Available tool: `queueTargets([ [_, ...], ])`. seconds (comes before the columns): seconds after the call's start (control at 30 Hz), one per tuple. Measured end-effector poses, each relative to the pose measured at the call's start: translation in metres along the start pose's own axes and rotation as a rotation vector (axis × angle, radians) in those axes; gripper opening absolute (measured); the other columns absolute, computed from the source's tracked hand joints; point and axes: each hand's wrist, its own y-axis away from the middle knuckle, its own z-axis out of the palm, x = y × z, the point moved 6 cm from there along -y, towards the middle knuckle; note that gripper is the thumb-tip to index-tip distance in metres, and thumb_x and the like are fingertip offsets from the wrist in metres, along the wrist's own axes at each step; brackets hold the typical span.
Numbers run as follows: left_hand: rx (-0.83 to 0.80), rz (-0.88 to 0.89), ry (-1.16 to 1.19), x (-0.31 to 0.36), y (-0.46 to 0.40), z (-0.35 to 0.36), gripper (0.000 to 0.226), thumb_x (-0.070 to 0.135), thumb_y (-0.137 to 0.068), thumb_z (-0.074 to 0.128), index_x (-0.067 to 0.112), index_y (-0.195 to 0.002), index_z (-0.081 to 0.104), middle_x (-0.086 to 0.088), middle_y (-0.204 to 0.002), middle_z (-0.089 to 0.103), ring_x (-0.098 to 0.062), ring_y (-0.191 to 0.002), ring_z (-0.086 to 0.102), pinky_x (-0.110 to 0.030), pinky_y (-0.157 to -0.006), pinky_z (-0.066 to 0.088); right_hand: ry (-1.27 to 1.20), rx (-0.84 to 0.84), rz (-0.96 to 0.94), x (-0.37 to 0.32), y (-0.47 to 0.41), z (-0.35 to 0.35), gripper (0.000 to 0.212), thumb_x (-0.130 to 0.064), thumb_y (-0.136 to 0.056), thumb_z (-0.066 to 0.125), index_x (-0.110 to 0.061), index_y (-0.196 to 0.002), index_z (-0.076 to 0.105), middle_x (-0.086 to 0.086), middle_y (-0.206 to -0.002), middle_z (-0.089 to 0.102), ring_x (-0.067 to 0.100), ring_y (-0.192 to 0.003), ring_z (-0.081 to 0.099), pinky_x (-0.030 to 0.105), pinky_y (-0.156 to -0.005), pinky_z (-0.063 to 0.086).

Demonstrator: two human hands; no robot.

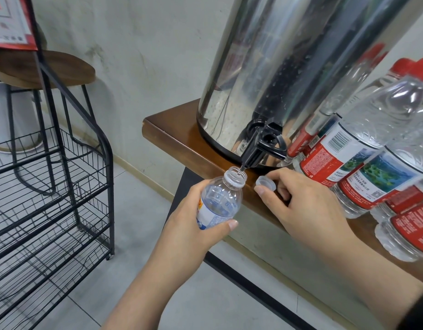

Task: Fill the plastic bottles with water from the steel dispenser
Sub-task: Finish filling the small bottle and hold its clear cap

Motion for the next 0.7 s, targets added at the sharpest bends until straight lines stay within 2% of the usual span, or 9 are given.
queueTargets([
  [0.2,0.001,0.000,-0.008,-0.0007,0.0004,-0.0007,0.064,0.036,-0.083,0.083,0.053,-0.132,0.046,0.026,-0.120,0.064,0.003,-0.113,0.061,-0.005,-0.083,0.048,-0.009,0.006,-0.003,0.0009,0.0000,0.0004,0.035,-0.065,-0.093,0.044,-0.040,-0.109,0.062,-0.024,-0.070,0.045,-0.002,-0.071,0.052,0.021,-0.056,0.030],
  [0.33,0.001,-0.003,-0.004,-0.0009,0.0003,-0.0011,0.064,0.035,-0.083,0.083,0.052,-0.133,0.047,0.025,-0.120,0.065,0.002,-0.114,0.062,-0.005,-0.085,0.047,-0.012,0.008,-0.007,0.0007,0.0002,0.0002,0.033,-0.064,-0.094,0.045,-0.041,-0.108,0.062,-0.023,-0.068,0.044,-0.002,-0.074,0.053,0.018,-0.055,0.027],
  [0.47,0.000,-0.001,-0.006,-0.0005,-0.0002,-0.0011,0.064,0.036,-0.083,0.083,0.054,-0.132,0.046,0.027,-0.120,0.064,0.003,-0.114,0.061,-0.005,-0.085,0.048,-0.051,0.015,0.006,0.0032,0.0005,0.0014,0.028,-0.062,-0.095,0.045,-0.042,-0.108,0.059,-0.015,-0.066,0.047,0.004,-0.073,0.053,0.023,-0.055,0.033],
  [0.7,-0.004,-0.002,-0.010,-0.0012,0.0001,-0.0015,0.065,0.038,-0.082,0.083,0.053,-0.133,0.045,0.026,-0.121,0.063,0.001,-0.115,0.061,-0.008,-0.085,0.050,-0.029,0.014,0.009,0.0022,-0.0009,0.0015,0.031,-0.062,-0.094,0.047,-0.039,-0.108,0.063,-0.021,-0.067,0.045,-0.001,-0.068,0.051,0.020,-0.055,0.028],
])
